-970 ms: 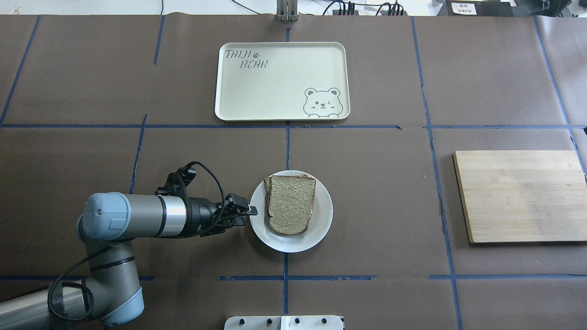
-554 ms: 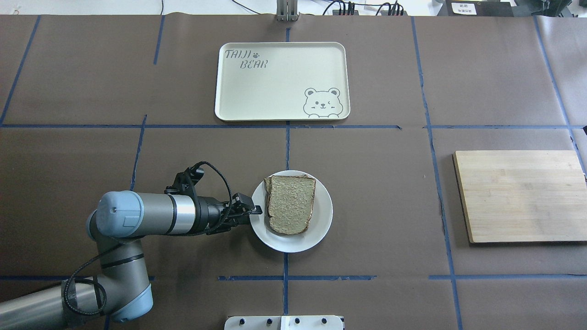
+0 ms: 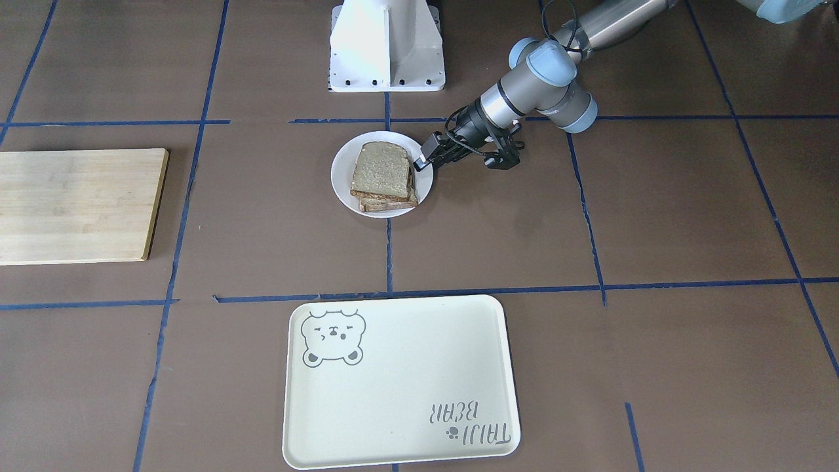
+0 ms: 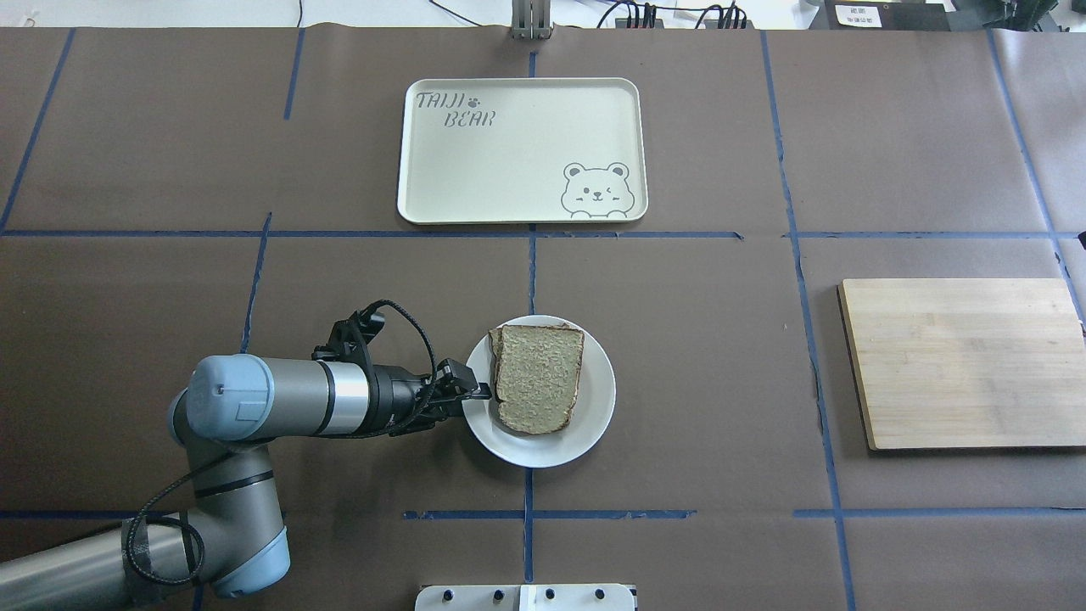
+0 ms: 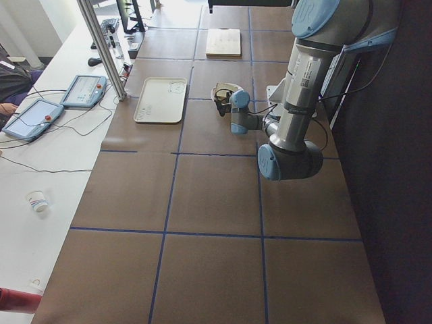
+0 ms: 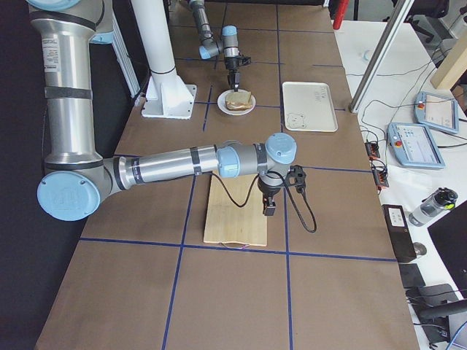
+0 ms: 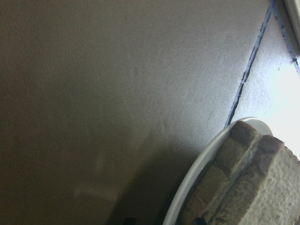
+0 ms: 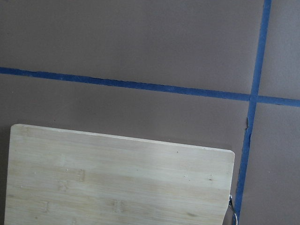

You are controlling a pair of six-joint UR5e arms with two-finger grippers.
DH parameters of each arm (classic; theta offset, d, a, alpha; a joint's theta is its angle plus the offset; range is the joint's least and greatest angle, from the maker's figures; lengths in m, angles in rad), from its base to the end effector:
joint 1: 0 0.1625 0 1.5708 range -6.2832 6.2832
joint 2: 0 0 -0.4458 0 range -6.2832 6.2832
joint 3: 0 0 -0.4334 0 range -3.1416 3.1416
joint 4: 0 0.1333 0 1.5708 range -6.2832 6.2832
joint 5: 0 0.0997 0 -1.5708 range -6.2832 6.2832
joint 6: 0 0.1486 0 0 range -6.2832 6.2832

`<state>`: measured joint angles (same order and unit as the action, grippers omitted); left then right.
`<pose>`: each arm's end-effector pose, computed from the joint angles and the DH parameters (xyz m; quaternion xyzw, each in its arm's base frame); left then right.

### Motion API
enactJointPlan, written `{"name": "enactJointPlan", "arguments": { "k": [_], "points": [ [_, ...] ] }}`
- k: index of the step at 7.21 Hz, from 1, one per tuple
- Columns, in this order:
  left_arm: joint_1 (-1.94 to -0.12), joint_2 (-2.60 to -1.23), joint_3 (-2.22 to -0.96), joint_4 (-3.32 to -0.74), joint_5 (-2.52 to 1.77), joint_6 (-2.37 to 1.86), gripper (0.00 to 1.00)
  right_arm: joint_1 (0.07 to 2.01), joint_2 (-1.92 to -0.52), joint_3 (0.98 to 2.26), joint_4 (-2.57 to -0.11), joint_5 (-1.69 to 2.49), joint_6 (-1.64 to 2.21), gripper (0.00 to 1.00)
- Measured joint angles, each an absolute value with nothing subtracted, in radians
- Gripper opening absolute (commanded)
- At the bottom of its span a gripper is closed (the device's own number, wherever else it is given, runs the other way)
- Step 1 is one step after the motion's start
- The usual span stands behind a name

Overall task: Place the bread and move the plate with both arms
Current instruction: 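Grip the plate rim nearest the left gripper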

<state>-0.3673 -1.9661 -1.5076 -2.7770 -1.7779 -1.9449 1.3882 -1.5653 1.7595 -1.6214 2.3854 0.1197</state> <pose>0.6444 -0.3580 0.3377 -0.0766 0.6915 -0.1919 0.6922 -0.0734 -0.5366 0.6113 0.0056 -0.4005 -0.0572 0.9145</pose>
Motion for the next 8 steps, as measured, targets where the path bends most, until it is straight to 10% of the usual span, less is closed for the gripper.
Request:
{"name": "enactJointPlan", "arguments": {
  "k": [2, 5, 8],
  "points": [
    [-0.367, -1.975, -1.496, -2.777, -1.777, -1.946, 0.44, 1.388, -1.566, 1.757, -1.621, 2.385, 0.119, 1.0],
    [-0.367, -1.983, -1.489, -2.782, -1.779, -1.949, 0.08, 1.388, -1.566, 1.752, -1.621, 2.385, 0.118, 1.0],
    [-0.368, -1.978, -1.502, -2.79, -1.786, -1.947, 0.02, 1.388, -1.568, 1.752, -1.621, 2.385, 0.118, 1.0]
  ]
}}
